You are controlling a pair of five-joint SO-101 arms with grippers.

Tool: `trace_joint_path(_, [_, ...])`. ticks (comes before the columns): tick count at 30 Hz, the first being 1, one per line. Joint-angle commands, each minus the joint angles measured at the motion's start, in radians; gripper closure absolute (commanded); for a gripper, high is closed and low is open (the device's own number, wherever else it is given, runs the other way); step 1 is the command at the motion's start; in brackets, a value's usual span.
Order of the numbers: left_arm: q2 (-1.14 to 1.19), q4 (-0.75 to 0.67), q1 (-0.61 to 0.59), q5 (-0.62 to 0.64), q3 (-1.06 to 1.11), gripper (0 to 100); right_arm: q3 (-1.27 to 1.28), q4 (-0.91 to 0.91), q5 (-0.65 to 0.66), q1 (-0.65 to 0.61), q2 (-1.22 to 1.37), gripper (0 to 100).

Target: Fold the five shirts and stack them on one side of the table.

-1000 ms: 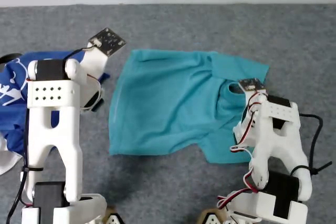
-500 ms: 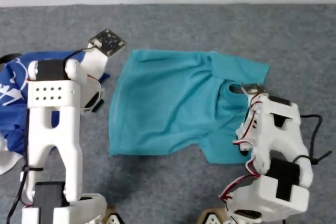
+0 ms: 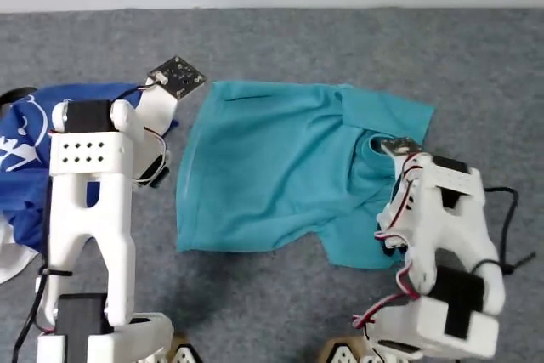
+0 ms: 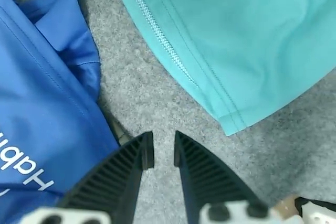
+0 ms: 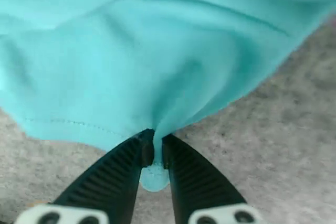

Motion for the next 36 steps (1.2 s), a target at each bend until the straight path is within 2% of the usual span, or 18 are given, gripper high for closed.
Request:
trace_joint_path(1, [-0.032,0.028,0.012,0.002,0.019,93,-0.011,0.041,0.048,0.048,-0.122,99.0])
trace_joint_path(7, [0.06,0.009,0.043,-0.112,0.191,93,-0.011,0.045,0.063,0.104,-0.179,99.0])
trace_joint_path(14, [0.244,-0.158,0.068,-0.112,0.213,93,-0.009,0.07,0.063,0.099,-0.177,99.0])
trace_joint_path(19, [0.333,-0.196,0.153,-0.112,0.202,93,-0.011,0.07,0.063,0.099,-0.179,99.0])
trace_joint_path(27, [0.361,-0.269,0.209,-0.074,0.191,93,-0.011,0.07,0.057,0.099,-0.185,99.0])
trace_joint_path(31, [0.448,-0.339,0.193,-0.077,0.18,93,-0.021,0.073,0.058,0.104,-0.186,99.0])
trace_joint_path(36, [0.571,-0.35,0.098,-0.104,0.028,93,-0.075,0.074,0.061,0.137,-0.183,99.0])
